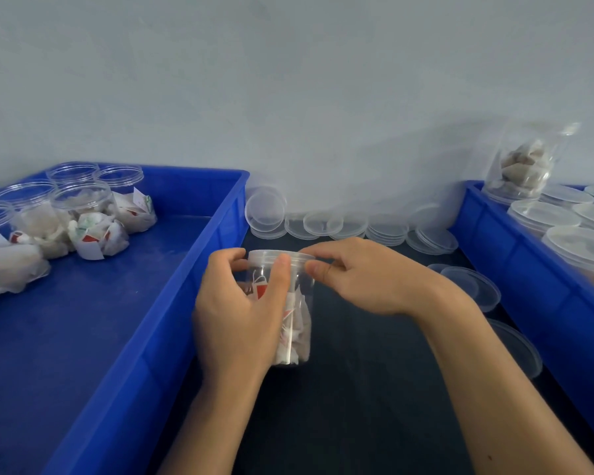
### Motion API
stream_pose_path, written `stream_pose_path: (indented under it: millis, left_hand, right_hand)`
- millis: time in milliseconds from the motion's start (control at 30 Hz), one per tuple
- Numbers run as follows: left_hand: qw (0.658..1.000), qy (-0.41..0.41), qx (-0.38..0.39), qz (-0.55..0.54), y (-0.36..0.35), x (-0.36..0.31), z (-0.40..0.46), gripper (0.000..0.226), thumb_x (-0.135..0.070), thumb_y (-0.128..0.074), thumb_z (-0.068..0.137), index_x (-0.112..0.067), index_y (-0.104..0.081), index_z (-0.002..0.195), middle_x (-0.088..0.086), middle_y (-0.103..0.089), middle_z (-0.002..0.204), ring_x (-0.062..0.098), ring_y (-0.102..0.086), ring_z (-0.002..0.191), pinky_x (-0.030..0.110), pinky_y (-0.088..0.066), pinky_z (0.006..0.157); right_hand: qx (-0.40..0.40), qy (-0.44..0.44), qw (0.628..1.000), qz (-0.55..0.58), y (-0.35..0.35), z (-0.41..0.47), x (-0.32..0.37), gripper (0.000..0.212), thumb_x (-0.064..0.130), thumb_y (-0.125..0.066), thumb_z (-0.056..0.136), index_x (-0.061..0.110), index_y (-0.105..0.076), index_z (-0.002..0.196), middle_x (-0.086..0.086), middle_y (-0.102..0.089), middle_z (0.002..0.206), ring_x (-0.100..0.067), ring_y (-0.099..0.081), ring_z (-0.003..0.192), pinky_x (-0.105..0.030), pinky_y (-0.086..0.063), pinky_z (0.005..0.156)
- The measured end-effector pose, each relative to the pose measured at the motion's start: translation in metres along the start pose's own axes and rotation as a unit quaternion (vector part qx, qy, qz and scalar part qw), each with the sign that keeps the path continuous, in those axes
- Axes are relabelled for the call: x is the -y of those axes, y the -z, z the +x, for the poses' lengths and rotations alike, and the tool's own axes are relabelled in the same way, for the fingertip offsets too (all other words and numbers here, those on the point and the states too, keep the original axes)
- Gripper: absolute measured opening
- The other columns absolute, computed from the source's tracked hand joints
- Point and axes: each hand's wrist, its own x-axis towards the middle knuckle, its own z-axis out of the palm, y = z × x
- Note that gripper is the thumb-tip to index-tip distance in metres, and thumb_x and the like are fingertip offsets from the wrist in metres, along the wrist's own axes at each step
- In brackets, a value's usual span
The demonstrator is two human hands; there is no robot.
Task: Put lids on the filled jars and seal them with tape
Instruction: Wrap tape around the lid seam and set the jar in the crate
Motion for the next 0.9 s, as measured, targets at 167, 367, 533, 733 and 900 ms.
stream_pose_path:
  millis: [167,367,533,733,900]
  left_hand:
    - [0.998,0.008,0.006,0.057,-0.003,-0.006,-0.005,0.056,-0.081,-0.045,0.084,-0.04,-0.052,0.122,-0.022,-0.062,0.096,0.001,-0.061,0.084,0.033,-0.05,0.069]
    - [0.995,0.065,0.07,-0.005,-0.004,-0.003,-0.002,0.056,-0.089,-0.046,0.073,-0.045,-0.054,0.107,-0.025,-0.07,0.091,-0.003,-0.067,0.079,0.028,-0.047,0.063]
    - [0.99,0.087,0.087,-0.061,-0.001,0.001,0.003,0.058,-0.086,-0.05,0.071,-0.043,-0.06,0.109,-0.037,-0.068,0.095,-0.01,-0.067,0.081,0.025,-0.048,0.065]
    - [0.986,0.099,0.094,-0.1,-0.002,0.003,0.004,0.063,-0.086,-0.052,0.068,-0.039,-0.062,0.11,-0.035,-0.07,0.097,-0.007,-0.07,0.08,0.029,-0.051,0.069]
    - [0.979,0.115,0.105,-0.13,-0.002,0.005,0.005,0.062,-0.084,-0.057,0.069,-0.038,-0.064,0.11,-0.025,-0.074,0.099,0.002,-0.074,0.081,0.04,-0.061,0.077]
  right_hand:
    - [-0.015,0.001,0.998,-0.053,-0.001,-0.001,0.009,0.032,0.055,-0.039,0.109,0.043,-0.068,0.109,0.014,-0.067,0.086,-0.009,-0.064,0.086,-0.044,-0.055,0.089]
    - [0.027,0.004,0.998,0.055,0.002,0.0,0.008,0.03,0.039,-0.04,0.11,0.043,-0.069,0.117,0.019,-0.068,0.095,-0.002,-0.059,0.082,-0.042,-0.053,0.091]
    - [0.021,0.008,0.998,0.052,0.002,0.001,-0.005,0.033,0.041,-0.044,0.11,0.048,-0.06,0.138,0.034,-0.064,0.095,0.01,-0.057,0.081,-0.032,-0.049,0.093]
    - [-0.003,-0.014,0.999,0.03,-0.001,0.003,-0.009,0.038,0.049,-0.046,0.108,0.051,-0.052,0.145,0.029,-0.064,0.125,0.001,-0.06,0.114,-0.039,-0.048,0.108]
    - [-0.011,-0.004,1.0,0.016,-0.003,0.004,-0.008,0.03,0.05,-0.044,0.108,0.058,-0.054,0.136,0.026,-0.067,0.123,-0.005,-0.063,0.114,-0.045,-0.05,0.104]
